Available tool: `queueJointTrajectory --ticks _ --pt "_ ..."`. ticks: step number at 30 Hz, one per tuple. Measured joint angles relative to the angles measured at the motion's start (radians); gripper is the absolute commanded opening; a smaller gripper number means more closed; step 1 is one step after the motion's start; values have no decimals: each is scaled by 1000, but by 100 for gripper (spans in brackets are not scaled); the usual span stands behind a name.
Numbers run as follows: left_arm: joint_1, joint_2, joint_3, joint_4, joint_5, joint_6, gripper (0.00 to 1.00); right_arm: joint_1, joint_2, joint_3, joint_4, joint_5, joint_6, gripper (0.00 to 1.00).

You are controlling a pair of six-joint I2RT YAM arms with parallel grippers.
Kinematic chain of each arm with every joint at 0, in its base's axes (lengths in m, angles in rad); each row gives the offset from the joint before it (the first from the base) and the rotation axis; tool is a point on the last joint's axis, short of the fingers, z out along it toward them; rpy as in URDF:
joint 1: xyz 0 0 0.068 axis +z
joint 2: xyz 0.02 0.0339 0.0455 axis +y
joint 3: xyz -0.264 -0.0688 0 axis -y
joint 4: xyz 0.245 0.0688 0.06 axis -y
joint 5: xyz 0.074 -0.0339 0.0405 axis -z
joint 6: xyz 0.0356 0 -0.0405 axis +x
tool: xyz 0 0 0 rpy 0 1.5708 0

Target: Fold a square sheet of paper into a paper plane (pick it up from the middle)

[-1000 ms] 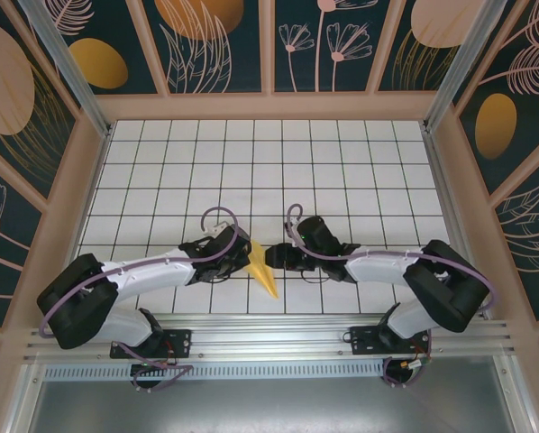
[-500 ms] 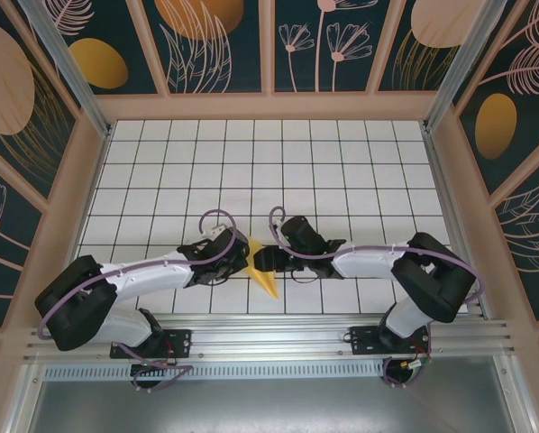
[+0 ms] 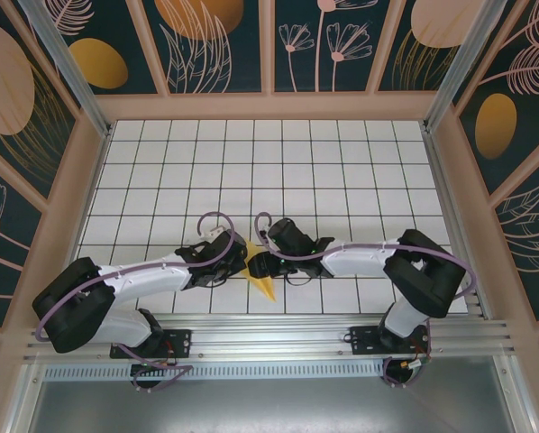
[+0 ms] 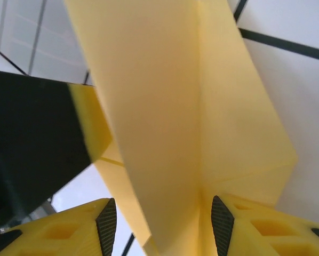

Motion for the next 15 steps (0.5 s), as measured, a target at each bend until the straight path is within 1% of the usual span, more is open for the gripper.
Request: queueJointTrajectory --ticks 5,8,12,14,15 --pt "0 0 0 3 0 0 6 17 28 18 -50 39 -10 52" --pt "0 0 0 6 0 0 6 32 42 30 -68 63 -12 50" --pt "0 0 0 11 0 0 6 53 55 46 -83 96 -10 44" --pt "0 0 -1 14 0 0 6 61 62 54 -92 120 -6 38" --pt "0 0 -2 14 0 0 6 64 63 58 -98 132 -4 37"
